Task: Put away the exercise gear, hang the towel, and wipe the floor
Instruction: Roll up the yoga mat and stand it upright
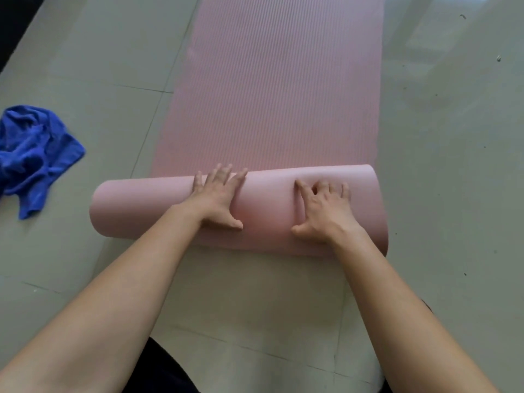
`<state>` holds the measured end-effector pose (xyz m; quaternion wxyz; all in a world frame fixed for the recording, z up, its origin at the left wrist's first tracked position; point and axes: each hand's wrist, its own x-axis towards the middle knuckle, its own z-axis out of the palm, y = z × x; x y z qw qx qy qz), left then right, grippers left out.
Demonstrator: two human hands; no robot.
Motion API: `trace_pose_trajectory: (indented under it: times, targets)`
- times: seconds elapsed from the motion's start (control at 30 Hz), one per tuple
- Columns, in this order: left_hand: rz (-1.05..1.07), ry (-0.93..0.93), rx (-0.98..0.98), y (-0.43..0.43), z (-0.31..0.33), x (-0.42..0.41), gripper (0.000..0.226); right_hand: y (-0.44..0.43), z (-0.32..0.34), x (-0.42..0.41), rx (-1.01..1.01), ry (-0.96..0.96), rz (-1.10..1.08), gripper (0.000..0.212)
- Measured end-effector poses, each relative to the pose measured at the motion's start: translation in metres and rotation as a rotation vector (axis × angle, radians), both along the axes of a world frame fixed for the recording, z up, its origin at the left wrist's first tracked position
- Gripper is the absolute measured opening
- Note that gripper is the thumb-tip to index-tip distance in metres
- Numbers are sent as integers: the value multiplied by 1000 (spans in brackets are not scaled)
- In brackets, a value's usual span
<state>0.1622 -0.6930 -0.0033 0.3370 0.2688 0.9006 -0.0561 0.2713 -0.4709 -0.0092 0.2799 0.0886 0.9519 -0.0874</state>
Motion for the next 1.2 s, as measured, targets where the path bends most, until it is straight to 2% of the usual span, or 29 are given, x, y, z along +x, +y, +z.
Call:
trace_pose_trajectory:
  times: [0.1,0.17,0.23,0.3,0.43,0.47,0.5,0.57,0.63,0.7,0.77,0.83,0.93,1.0,1.03,1.1,1.13,1.2]
  targets:
    - [-45,13,9,7,-1,2,129,-2,4,-3,-42,240,-139,81]
    - [-60,31,79,8,3,0,124,1,1,-7,-67,339,-155,79]
    - [-101,40,157,9,5,1,118,7,-3,-9,-93,263,-126,87]
    - [-161,23,175,11,7,5,117,13,-3,-5,-57,132,-85,84]
    - [-205,-71,47,22,15,14,140,27,7,5,-78,8,-155,41]
    - [-232,-70,13,26,15,16,145,32,4,7,-98,-26,-181,39]
    - [-269,-53,-17,29,14,19,147,35,0,11,-108,-57,-205,46]
    - [-315,3,-62,35,5,25,139,34,-12,22,-74,-59,-237,75]
    - [-281,38,-36,39,-2,24,117,24,-24,34,-26,65,-270,87]
    - [-178,31,39,42,2,12,82,14,-30,41,-32,268,-289,77]
    - [-118,-12,50,39,7,-3,61,7,-33,42,-43,478,-293,64]
    - [-61,-78,30,31,6,-13,61,2,-33,36,-30,621,-289,51]
    - [14,-148,34,28,1,-19,78,-4,-33,23,-18,689,-273,39]
    - [-32,11,71,32,-3,-18,108,-6,-35,20,-64,706,-250,35]
    - [-46,143,114,33,-4,-15,119,-7,-36,21,-80,675,-224,39]
    - [-41,337,210,30,-10,-6,119,-9,-39,27,-47,540,-150,63]
    - [-48,356,246,27,-14,-2,112,-8,-40,29,4,472,-111,80]
    - [-93,251,226,22,-20,-1,103,-5,-40,28,89,379,-66,115]
